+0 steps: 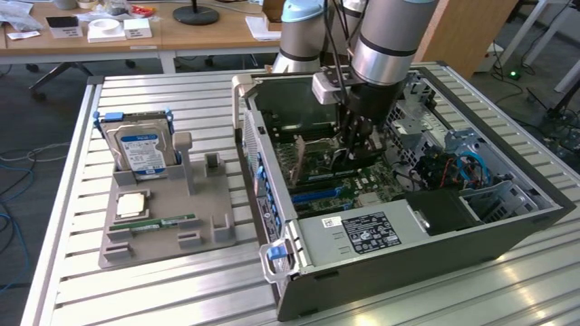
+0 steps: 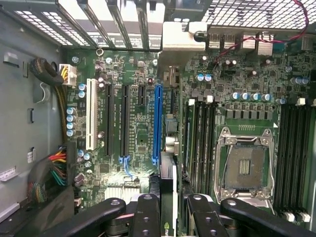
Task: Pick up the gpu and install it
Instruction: 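Insert the gpu into the slot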
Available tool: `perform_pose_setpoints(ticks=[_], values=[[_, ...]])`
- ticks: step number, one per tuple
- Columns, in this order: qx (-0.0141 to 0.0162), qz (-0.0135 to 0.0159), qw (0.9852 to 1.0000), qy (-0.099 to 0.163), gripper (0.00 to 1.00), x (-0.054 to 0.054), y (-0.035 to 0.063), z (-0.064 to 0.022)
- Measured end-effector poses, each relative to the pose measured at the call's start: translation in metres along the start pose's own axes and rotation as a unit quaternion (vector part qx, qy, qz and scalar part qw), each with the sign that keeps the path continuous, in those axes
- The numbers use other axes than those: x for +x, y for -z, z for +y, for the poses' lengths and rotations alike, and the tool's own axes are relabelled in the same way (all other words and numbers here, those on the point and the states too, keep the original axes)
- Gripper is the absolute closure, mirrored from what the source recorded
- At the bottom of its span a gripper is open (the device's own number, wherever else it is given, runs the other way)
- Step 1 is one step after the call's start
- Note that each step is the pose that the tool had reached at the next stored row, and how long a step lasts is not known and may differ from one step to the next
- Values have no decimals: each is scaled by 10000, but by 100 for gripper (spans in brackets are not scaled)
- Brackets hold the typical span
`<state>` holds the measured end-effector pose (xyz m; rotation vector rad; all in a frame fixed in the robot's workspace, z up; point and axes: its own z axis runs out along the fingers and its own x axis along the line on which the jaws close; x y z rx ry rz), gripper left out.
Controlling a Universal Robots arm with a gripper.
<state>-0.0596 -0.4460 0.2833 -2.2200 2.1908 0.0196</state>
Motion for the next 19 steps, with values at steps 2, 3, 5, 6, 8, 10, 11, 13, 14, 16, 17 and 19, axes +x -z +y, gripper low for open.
perform_pose_setpoints(ticks=[2, 3, 5, 6, 8, 10, 11, 13, 14, 16, 17, 19], values=[[2, -1, 10000, 2, 74, 0, -5, 11], [4, -1, 10000, 2, 74, 0, -7, 17], [7, -2, 10000, 4, 74, 0, -12, 26], [7, -2, 10000, 5, 74, 0, -13, 27], [7, -2, 10000, 5, 74, 0, -13, 27], [7, -2, 10000, 5, 74, 0, -14, 27], [7, -3, 10000, 5, 74, 0, -17, 27], [7, -2, 10000, 5, 74, 0, -20, 28], [7, -1, 10000, 5, 74, 0, -20, 27], [7, -2, 10000, 5, 74, 0, -22, 28], [7, -2, 10000, 5, 74, 0, -22, 27], [8, -4, 10000, 5, 74, 0, -33, 28]])
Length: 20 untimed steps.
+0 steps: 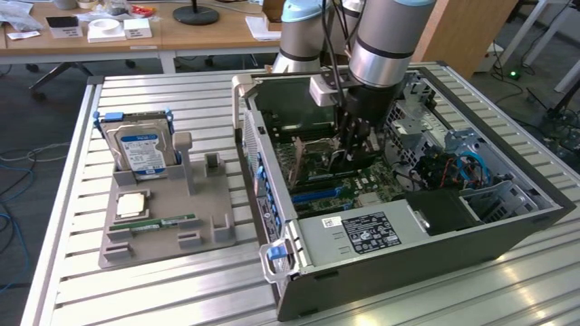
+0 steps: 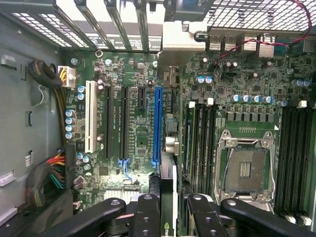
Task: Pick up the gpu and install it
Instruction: 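Insert the gpu into the slot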
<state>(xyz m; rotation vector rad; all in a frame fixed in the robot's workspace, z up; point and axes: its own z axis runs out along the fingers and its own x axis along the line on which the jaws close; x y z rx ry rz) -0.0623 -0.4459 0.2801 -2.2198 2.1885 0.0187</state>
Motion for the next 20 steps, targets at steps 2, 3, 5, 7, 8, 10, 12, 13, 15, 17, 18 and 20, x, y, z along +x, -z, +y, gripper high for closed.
perform_pose_setpoints(ticks=[2, 3, 5, 7, 8, 10, 12, 13, 15, 17, 18, 20], values=[[-1, 3, 10000, 0, 74, 1, -13, 1], [-1, 1, 10000, 0, 74, 1, -22, 2], [-1, 2, 10000, 1, 74, 1, -31, 3], [-2, 4, 10000, 2, 74, 2, -34, 5], [-2, 4, 10000, 2, 74, 2, -34, 5], [-1, 2, 10000, 2, 74, 2, -36, 5], [0, 1, 10000, 1, 74, 9, -37, 6], [-1, 2, 10000, 1, 74, 14, -35, 7], [-1, 2, 10000, 2, 74, 24, -35, 7], [-1, 2, 10000, 2, 74, 30, -35, 9], [-1, 2, 10000, 2, 74, 30, -35, 9], [-1, 2, 10000, 2, 74, 31, -35, 12]])
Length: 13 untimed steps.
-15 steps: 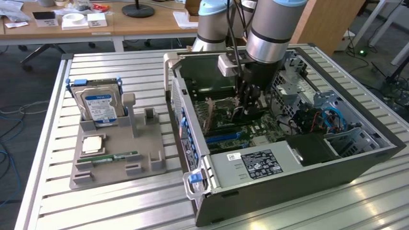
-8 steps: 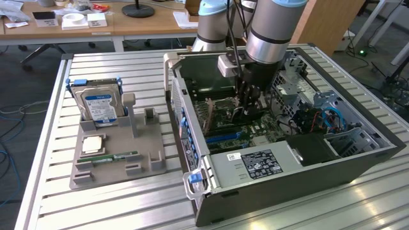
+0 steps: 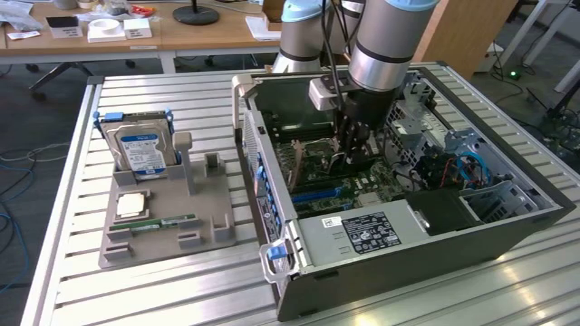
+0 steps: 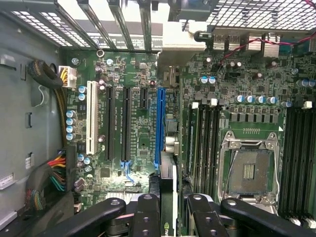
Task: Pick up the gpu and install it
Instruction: 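Insert the gpu into the slot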
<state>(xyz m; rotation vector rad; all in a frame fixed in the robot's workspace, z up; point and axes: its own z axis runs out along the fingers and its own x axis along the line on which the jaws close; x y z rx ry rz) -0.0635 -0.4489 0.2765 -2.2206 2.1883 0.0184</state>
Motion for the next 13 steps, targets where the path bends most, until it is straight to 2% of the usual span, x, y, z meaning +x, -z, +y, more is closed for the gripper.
perform_pose_setpoints(ticks=[13], values=[[3, -1, 10000, 0, 74, 5, -23, 31]])
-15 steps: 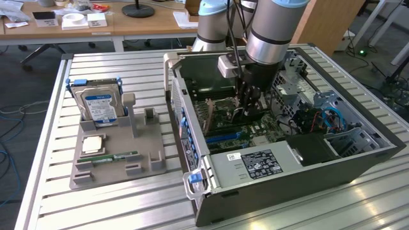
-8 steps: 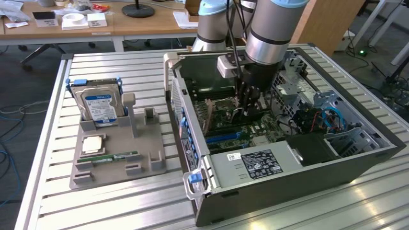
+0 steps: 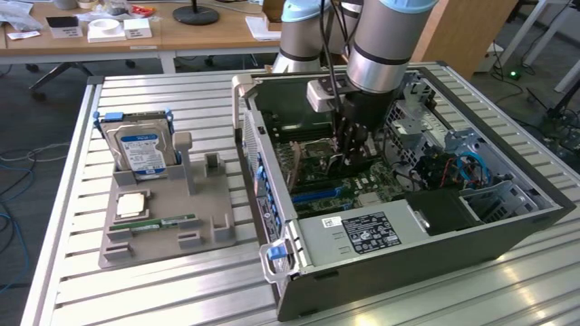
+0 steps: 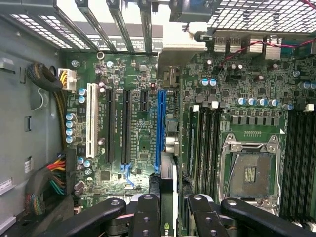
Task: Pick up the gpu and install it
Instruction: 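Insert the gpu into the slot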
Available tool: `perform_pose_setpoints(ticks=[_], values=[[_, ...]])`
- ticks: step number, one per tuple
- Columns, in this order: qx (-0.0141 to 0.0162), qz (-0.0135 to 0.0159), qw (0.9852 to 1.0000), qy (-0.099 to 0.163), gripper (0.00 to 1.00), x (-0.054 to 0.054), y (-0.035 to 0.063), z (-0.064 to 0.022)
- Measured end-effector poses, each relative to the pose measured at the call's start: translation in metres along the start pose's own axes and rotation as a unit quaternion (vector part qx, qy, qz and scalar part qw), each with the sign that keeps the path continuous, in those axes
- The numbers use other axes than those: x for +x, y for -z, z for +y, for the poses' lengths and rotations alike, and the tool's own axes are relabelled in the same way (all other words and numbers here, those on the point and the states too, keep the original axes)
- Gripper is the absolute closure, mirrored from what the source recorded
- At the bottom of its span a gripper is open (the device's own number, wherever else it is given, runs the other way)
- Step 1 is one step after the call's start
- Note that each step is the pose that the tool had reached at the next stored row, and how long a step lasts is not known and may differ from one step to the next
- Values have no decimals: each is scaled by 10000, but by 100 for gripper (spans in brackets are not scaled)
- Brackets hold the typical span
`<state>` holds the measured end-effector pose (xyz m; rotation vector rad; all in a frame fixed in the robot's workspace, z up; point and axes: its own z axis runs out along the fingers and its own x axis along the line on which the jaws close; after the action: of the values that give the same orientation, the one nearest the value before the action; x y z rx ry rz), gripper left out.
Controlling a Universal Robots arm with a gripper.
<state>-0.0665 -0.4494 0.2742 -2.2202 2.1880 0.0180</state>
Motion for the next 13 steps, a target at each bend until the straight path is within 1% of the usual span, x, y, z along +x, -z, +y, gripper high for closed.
perform_pose_setpoints(ticks=[13], values=[[0, 1, 10000, -1, 74, 14, -16, 26]])
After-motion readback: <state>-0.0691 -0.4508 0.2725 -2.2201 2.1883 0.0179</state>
